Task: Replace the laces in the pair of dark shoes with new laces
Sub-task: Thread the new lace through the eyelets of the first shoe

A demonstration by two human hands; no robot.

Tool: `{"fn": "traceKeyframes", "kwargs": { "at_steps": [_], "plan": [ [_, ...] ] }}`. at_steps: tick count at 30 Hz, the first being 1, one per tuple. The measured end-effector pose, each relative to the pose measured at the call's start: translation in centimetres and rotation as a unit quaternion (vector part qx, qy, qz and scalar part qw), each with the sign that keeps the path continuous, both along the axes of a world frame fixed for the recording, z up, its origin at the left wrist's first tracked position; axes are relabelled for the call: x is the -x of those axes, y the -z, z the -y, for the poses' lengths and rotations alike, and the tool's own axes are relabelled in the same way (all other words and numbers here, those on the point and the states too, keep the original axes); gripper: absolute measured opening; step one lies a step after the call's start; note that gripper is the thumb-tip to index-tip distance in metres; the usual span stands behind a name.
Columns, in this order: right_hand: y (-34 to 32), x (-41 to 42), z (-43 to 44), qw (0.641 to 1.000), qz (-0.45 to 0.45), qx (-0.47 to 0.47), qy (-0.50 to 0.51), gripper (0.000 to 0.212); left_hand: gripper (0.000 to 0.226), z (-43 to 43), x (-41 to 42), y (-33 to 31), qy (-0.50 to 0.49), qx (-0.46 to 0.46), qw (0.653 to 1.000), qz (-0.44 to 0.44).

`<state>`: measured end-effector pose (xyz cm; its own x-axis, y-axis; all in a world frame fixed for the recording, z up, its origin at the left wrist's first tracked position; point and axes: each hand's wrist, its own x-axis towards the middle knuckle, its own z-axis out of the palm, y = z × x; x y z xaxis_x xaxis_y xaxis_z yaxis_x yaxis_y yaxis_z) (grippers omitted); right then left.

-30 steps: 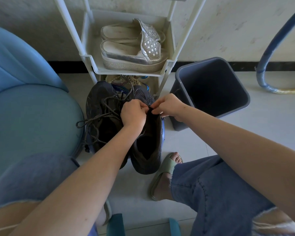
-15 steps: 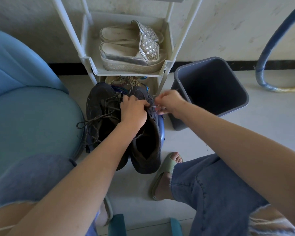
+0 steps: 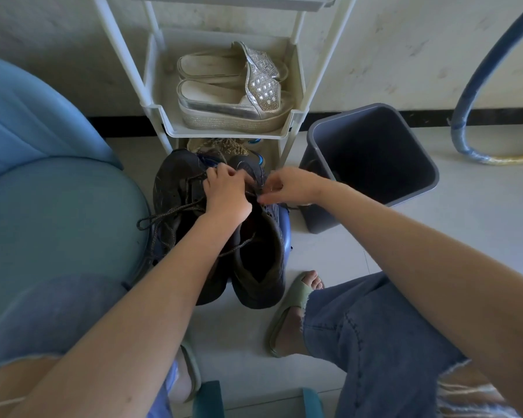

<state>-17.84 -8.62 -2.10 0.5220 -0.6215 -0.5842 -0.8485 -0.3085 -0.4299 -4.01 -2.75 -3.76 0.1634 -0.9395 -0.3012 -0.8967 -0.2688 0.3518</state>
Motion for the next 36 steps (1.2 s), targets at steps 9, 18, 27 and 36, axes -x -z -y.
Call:
{"fn": "traceKeyframes", "kwargs": {
  "at_steps": [9,18,27,36],
  "plan": [
    [-3.8,2.9,2.6,0.990,-0.029,0.088,0.103,0.020,0.077,-0.6,-0.4,-0.1,-0.132,0.004,0.991,-0.026],
    [-3.4,2.7,2.2,0.965,0.020,0.173,0.194,0.038,0.074,-0.2,-0.9,-0.5,-0.103,-0.046,0.991,-0.069],
    [0.4,-1.6,-0.2,0.985,0.005,0.157,-0.073,0.027,0.065,-0.1,-1.2,-0.9,-0.067,-0.087,0.992,-0.066],
    [0.0,-0.5,0.0,0.984,-0.059,0.152,-0.073,0.023,0.063,-0.2,-1.3,-1.3,-0.058,-0.097,0.991,-0.069]
  ]
}}
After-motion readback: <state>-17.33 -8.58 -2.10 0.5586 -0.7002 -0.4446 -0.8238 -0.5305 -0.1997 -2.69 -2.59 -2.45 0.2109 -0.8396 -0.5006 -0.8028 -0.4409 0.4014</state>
